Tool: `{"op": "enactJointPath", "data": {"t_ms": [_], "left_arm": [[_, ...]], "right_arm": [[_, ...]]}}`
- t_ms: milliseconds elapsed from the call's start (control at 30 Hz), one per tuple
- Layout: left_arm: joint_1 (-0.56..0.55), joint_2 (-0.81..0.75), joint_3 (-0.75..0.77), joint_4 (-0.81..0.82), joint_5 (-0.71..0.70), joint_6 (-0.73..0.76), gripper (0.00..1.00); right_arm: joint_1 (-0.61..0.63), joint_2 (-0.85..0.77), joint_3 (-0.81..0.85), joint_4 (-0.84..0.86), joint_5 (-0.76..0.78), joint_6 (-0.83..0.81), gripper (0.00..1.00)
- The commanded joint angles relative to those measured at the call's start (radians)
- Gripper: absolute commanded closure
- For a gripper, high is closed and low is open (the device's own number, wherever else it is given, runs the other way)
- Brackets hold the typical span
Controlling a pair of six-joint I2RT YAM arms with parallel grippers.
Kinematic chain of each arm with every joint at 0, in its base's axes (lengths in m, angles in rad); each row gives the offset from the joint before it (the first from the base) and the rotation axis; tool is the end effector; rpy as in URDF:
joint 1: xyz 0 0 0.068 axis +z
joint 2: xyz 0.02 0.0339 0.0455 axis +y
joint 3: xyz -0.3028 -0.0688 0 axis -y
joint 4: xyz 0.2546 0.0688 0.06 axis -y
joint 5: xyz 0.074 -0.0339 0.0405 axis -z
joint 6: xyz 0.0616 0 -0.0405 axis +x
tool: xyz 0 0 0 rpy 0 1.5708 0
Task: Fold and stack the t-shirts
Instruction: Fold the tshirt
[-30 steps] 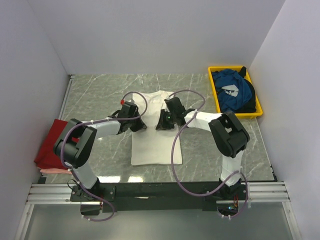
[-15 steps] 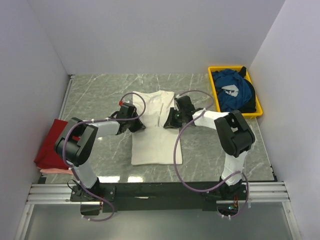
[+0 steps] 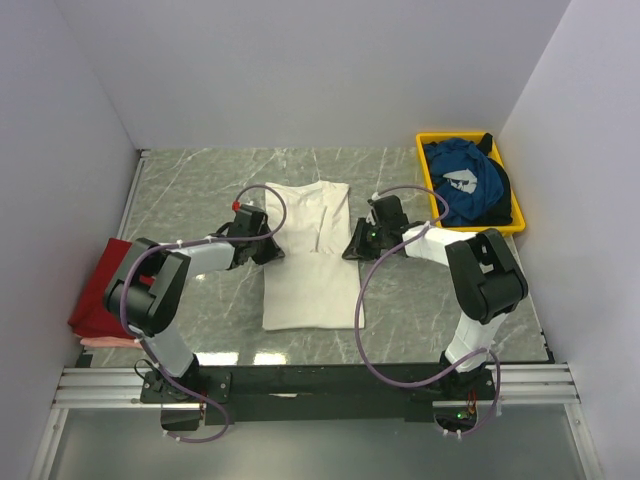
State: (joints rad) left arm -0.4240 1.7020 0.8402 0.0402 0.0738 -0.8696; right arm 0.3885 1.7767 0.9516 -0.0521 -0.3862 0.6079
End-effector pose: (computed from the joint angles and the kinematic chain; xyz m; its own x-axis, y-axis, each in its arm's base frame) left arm 0.3291 -0.1535 0.1603 -0.7790 -0.4844 -0.3981 -0.2157 0.8033 -0.5552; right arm 0.3452 0.1664 0.1628 -0.9119 0.1985 -0.3593 -0.0645 0.7952 0.6029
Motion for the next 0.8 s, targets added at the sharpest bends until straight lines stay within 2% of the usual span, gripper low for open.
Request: {"op": "enactJointPath", "data": {"t_ms": [0,567,767], "left_arm": [[0.005,-0.044,-0.004,0.006,-0.011,0.029,0.99],[0.053,-0.166,-0.059,-0.002,-0.049,0.038,0.99],[0.059,-0.16,-0.11,0.023,-0.04,0.031,0.99]], "right_arm": [[-0.016,-0.03,-0.01,0.029,-0.005,-0.016,0.8],[-0.042,0.007,-0.036,0.049,-0.066,0.007,0.8],[-0.045,0.007,-0.036,0.049,-0.065,0.01,0.8]]}}
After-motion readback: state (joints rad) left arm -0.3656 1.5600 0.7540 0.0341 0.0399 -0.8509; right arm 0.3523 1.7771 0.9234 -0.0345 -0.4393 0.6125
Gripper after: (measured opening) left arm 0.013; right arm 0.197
